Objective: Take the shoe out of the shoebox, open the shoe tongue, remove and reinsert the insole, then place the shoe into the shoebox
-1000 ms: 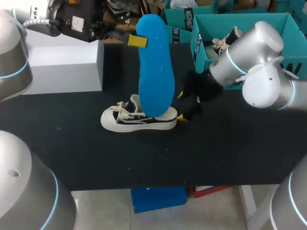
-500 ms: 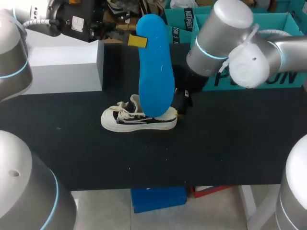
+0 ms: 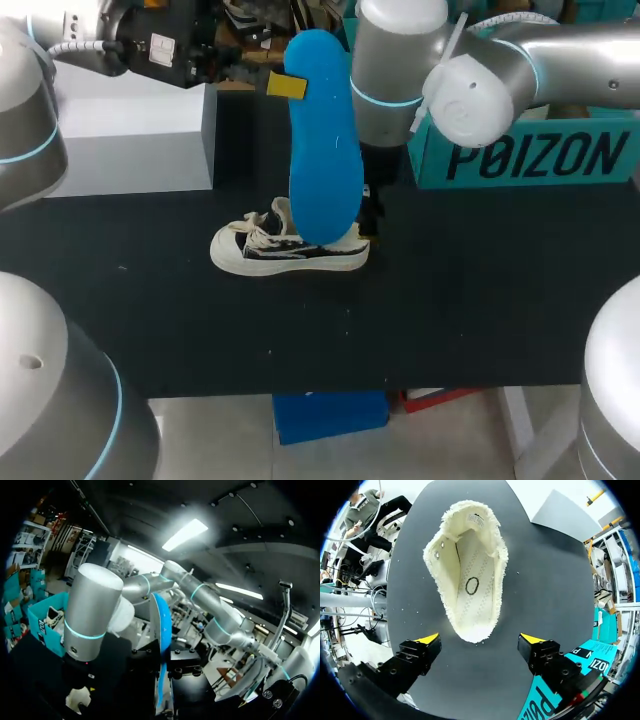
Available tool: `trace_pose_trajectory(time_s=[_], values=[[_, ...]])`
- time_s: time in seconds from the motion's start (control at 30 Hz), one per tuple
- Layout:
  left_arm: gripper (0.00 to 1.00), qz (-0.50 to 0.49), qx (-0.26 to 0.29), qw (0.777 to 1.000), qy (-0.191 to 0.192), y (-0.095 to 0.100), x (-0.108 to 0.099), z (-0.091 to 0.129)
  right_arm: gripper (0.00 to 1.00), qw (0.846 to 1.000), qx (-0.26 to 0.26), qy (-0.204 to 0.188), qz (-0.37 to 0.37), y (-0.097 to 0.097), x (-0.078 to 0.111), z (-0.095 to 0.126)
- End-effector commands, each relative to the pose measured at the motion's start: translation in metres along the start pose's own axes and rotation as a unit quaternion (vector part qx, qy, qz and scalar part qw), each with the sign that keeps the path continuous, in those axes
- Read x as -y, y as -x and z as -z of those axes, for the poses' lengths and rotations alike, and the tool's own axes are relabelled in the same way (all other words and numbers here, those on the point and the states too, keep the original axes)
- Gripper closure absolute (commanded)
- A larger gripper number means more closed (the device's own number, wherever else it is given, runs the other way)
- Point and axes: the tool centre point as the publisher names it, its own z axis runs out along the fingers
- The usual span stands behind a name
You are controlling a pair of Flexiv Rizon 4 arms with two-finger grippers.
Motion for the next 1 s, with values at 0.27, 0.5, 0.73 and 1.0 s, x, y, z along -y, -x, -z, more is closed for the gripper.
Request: trace_pose_trajectory(time_s=[0.27, 0.5, 0.73, 1.0], values=[[1.00, -0.001, 0.001, 1.000, -0.001, 0.000, -0.001, -0.001, 0.00, 1.000, -0.014, -0.013, 0.005, 0.007, -0.010, -0.009], [1.00, -0.001, 0.001, 1.000, -0.001, 0.000, -0.001, -0.001, 0.00, 1.000, -0.017, -0.005, 0.007, 0.008, -0.012, -0.012], [1.00, -0.001, 0.001, 1.000, -0.001, 0.000, -0.001, -0.001, 0.00, 1.000, -0.017, 0.009, 0.002, 0.008, -0.012, -0.012], [1.00, -0.001, 0.001, 1.000, -0.001, 0.000, -0.001, -0.001, 0.00, 0.999, -0.008, 0.053, -0.012, 0.005, -0.001, -0.011]])
